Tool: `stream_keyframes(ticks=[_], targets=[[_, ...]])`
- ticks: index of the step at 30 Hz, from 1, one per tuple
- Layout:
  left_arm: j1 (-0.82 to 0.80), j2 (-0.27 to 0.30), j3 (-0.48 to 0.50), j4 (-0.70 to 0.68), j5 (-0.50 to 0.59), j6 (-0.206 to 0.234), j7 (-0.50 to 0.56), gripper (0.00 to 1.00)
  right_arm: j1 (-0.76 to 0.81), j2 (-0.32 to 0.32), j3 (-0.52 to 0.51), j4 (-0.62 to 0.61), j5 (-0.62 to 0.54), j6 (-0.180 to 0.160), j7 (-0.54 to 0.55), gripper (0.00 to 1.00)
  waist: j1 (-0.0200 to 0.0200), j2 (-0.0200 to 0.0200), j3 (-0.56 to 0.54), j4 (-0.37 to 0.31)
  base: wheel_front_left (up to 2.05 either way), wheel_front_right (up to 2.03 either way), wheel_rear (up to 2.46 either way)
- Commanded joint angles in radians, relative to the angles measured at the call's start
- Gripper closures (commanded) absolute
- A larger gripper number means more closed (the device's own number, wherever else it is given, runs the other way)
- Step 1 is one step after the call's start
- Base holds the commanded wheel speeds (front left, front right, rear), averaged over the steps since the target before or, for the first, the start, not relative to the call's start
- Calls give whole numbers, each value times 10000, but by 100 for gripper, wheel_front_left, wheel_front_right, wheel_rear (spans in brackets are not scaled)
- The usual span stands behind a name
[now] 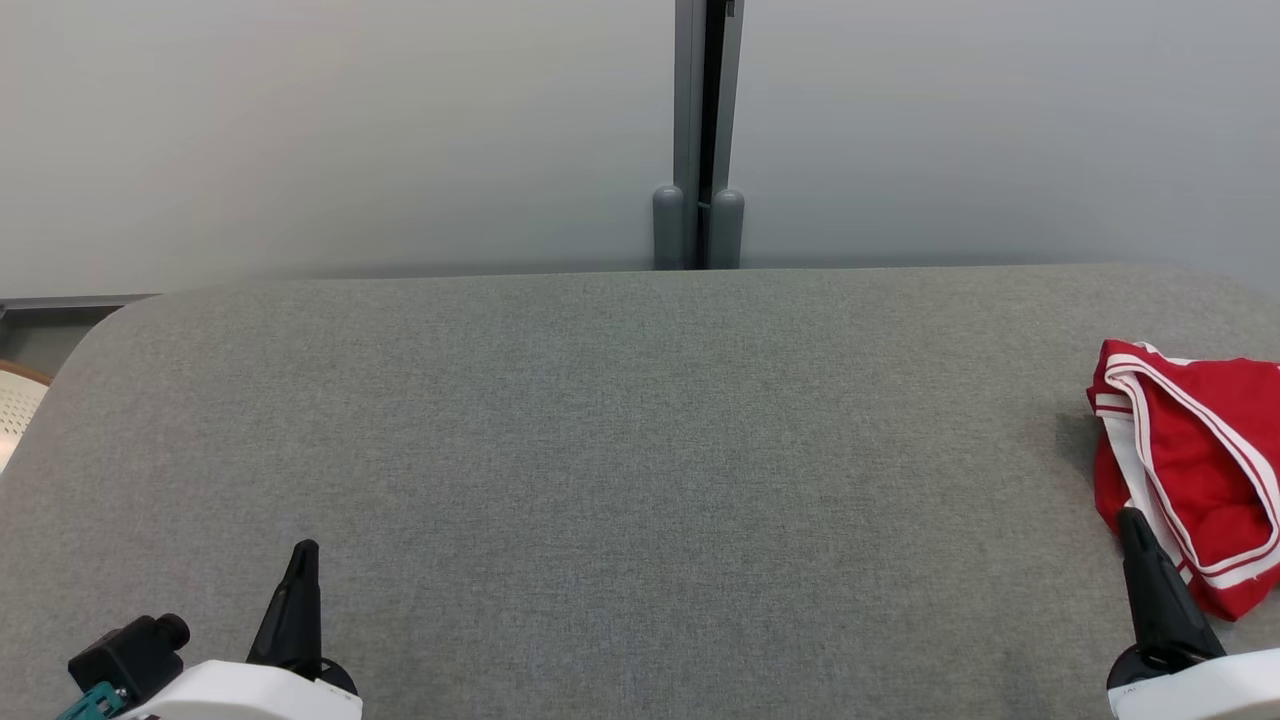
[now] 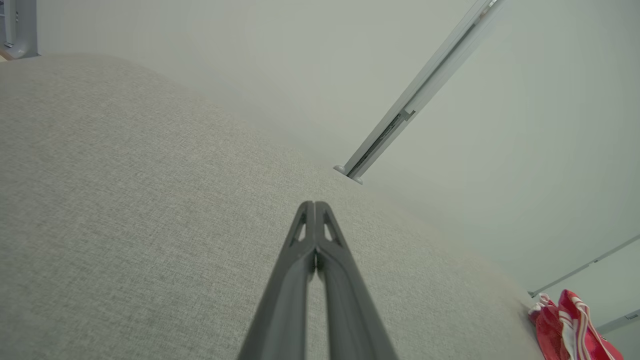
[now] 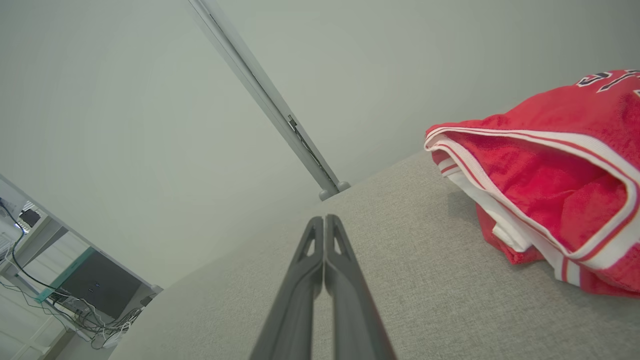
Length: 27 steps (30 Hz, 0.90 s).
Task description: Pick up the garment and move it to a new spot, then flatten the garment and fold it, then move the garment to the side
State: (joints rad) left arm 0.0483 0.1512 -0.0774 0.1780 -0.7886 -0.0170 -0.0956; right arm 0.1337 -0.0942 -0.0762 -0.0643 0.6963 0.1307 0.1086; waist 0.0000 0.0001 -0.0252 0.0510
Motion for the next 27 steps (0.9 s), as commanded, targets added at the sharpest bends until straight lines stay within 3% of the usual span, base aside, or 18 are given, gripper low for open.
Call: stream_keyframes(ticks=[1, 27], targets=[[-353, 62, 136, -88, -270, -67, 49, 100, -279, -58, -31, -17, 318, 0, -64, 100, 0, -1, 3, -5, 0, 0, 0], [-827, -320, 800, 178, -3164, -475, 793, 100, -1086, 77, -101, 1098, 3573, 0, -77, 100, 0, -1, 79, -141, 0, 0, 0]])
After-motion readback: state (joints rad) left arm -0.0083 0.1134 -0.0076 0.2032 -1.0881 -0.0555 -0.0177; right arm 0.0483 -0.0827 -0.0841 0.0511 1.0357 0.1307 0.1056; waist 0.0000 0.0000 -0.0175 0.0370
